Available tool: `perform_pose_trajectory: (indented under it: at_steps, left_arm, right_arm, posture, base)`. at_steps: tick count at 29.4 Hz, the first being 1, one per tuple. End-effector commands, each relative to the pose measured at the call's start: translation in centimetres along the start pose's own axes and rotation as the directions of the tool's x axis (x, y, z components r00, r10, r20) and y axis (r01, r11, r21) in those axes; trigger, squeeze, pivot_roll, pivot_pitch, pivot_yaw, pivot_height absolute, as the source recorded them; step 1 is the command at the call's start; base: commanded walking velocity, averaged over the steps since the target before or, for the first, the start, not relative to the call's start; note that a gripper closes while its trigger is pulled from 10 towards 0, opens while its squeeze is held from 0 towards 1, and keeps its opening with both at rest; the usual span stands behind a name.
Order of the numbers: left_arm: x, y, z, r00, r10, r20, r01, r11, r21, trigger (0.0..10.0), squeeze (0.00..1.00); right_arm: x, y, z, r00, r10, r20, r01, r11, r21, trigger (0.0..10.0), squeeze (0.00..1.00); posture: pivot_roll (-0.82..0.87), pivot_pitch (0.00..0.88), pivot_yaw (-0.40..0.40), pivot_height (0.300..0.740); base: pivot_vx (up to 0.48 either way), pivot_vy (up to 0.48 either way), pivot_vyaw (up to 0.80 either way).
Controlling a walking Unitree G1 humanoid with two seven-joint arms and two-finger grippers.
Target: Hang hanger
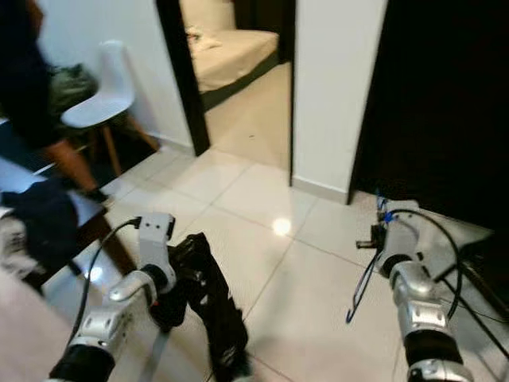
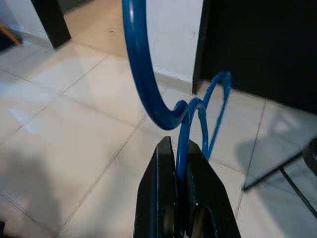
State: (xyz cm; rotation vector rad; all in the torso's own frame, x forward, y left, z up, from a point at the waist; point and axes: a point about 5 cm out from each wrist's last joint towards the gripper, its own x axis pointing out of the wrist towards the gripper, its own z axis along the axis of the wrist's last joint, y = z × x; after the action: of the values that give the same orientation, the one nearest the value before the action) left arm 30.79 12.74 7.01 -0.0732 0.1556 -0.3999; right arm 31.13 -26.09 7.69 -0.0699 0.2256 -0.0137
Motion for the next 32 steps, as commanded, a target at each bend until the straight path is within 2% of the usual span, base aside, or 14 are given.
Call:
perform_pose_trajectory:
  at_steps: [1, 4, 5, 10, 13, 17, 18, 21, 25, 27, 32]
  left_arm:
    - [-0.8, -0.2, -1.7, 0.999, -0.025, -0.04, 0.026, 1.0, 0.017, 10.0, 0.0]
    - [-1.1, -0.5, -2.4, 0.998, -0.038, -0.047, 0.04, 0.998, 0.039, 10.0, 0.0]
    - [-1.5, -0.2, -3.1, 0.999, -0.012, -0.042, 0.013, 1.0, 0.027, 10.0, 0.0]
    - [-1.5, 0.0, -3.2, 0.999, 0.002, -0.039, -0.001, 1.0, 0.021, 10.0, 0.0]
    - [-0.9, 1.1, -2.3, 1.0, 0.027, -0.014, -0.027, 0.999, 0.026, 10.0, 0.0]
    - [-0.4, 1.8, -1.7, 0.999, 0.047, 0.001, -0.047, 0.997, 0.062, 10.0, 0.0]
    - [-0.7, 1.7, -1.9, 1.0, 0.023, 0.001, -0.023, 0.996, 0.086, 10.0, 0.0]
    - [-1.2, 1.6, -2.2, 1.0, 0.007, 0.007, -0.007, 0.998, 0.065, 10.0, 0.0]
    - [-1.2, 1.8, -2.3, 1.0, -0.001, 0.014, 0.001, 0.999, 0.042, 10.0, 0.0]
    - [-0.9, 1.7, -2.2, 1.0, -0.019, 0.004, 0.019, 0.997, 0.069, 10.0, 0.0]
    - [-0.7, 1.6, -2.3, 0.999, -0.045, -0.006, 0.046, 0.997, 0.065, 10.0, 0.0]
  right_arm:
    - [-0.2, 1.3, -0.9, 0.999, 0.042, 0.0, -0.042, 0.999, 0.009, 10.0, 0.0]
    - [-0.6, 2.0, -1.7, 0.999, 0.049, 0.0, -0.049, 0.999, 0.023, 10.0, 0.0]
    - [-1.4, 2.7, -2.9, 0.998, 0.055, -0.009, -0.055, 0.998, 0.04, 10.0, 0.0]
    - [-1.6, 2.9, -3.2, 0.998, 0.057, -0.012, -0.056, 0.997, 0.043, 10.0, 0.0]
    - [-0.4, 3.4, -2.9, 0.994, 0.103, -0.032, -0.101, 0.993, 0.054, 10.0, 0.0]
    - [0.0, 3.8, -2.6, 0.99, 0.135, -0.031, -0.133, 0.988, 0.072, 10.0, 0.0]
    - [-0.5, 4.2, -2.8, 0.985, 0.168, -0.025, -0.166, 0.984, 0.072, 10.0, 0.0]
    - [-0.9, 4.4, -3.0, 0.983, 0.181, -0.021, -0.179, 0.98, 0.083, 10.0, 0.0]
    - [-0.8, 4.6, -3.0, 0.983, 0.185, -0.02, -0.182, 0.979, 0.089, 10.0, 0.0]
    - [-0.9, 4.8, -3.1, 0.981, 0.194, -0.02, -0.192, 0.977, 0.09, 10.0, 0.0]
    - [-1.0, 4.7, -3.2, 0.978, 0.207, -0.017, -0.205, 0.974, 0.094, 10.0, 0.0]
  posture:
    - [-0.1, 0.0, 0.036, 0.736]
    - [-0.11, 0.0, 0.04, 0.736]
    - [-0.12, 0.0, 0.035, 0.736]
    - [-0.12, 0.0, 0.032, 0.736]
    - [-0.08, 0.0, -0.004, 0.736]
    - [-0.07, 0.0, -0.013, 0.736]
    - [-0.07, 0.0, -0.006, 0.736]
    - [-0.07, 0.0, -0.002, 0.736]
    - [-0.08, 0.0, 0.008, 0.736]
    - [-0.1, 0.0, 0.02, 0.736]
    - [-0.1, 0.0, 0.023, 0.736]
  base:
    - [0.0, 0.0, -0.77]
    - [0.0, 0.0, -0.77]
    - [0.0, 0.0, -0.77]
    - [0.0, 0.0, -0.77]
    - [0.0, 0.0, -0.78]
    - [0.0, 0.0, -0.78]
    - [0.0, 0.0, -0.78]
    - [0.0, 0.0, -0.78]
    - [0.0, 0.0, -0.78]
    - [0.0, 0.0, -0.78]
    - [0.0, 0.0, -0.78]
